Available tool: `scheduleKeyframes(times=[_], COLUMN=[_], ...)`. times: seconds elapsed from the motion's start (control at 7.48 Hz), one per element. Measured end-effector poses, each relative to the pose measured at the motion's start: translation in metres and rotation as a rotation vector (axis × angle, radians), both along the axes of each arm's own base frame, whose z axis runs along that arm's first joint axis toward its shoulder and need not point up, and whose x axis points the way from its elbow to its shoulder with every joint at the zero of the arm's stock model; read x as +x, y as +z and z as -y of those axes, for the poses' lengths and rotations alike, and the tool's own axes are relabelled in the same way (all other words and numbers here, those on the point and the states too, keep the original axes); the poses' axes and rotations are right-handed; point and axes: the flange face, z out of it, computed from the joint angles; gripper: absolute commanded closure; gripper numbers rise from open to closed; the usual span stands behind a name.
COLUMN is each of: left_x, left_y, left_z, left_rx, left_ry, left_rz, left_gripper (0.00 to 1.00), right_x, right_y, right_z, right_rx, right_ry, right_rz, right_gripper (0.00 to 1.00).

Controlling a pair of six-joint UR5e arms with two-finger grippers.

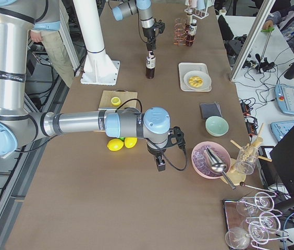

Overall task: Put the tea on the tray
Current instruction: 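Carry the bottle with the left gripper and set it down in front of the tray, then open the left gripper and withdraw while the right arm reaches toward the bottle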

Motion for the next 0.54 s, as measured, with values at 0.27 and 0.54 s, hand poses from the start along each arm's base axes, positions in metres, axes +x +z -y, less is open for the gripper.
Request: scheduleKeyframes(times=[0.27,0.54], left_x=[-0.015,-0.047], left_y=[-0.009,-0.016], left_z=[-0.002,0.013], left_rx=[-0.013,-0.048], left_ry=[-0.016,-0.011], left_rz=[-0.038,-0.084], left_gripper=[0.09,0.09], right_x=[-0.006,-0.070], right_y=[-0.040,-0.142], right_z=[0.016,0.041], right_rx=[0.010,-0.069], right_ry=[0.052,0.168], right_rz=[0.027,0.073], right_gripper=[0.00,0.00])
